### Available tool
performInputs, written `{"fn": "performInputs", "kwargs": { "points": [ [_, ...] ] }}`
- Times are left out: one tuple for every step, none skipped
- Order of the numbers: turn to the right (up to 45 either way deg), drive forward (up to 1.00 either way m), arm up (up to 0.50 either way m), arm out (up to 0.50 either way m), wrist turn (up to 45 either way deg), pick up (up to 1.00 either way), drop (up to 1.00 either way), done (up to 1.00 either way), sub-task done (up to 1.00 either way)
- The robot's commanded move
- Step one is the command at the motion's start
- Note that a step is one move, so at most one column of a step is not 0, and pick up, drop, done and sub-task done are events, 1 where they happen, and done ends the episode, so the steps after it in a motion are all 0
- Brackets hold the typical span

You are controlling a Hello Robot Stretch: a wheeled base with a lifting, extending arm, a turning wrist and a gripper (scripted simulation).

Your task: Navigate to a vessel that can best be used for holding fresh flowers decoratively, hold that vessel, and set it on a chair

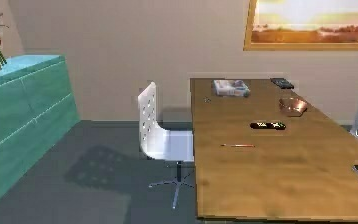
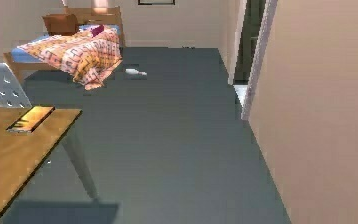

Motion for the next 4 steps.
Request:
{"fn": "performInputs", "kwargs": {
  "points": [
    [-42.0,0.0,0.0,0.0,0.0,0.0,0.0,0.0,0.0],
    [0.0,1.0,0.0,0.0,0.0,0.0,0.0,0.0,0.0],
    [0.0,0.45,0.0,0.0,0.0,0.0,0.0,0.0,0.0],
    [-45.0,0.0,0.0,0.0,0.0,0.0,0.0,0.0,0.0]
  ]
}}
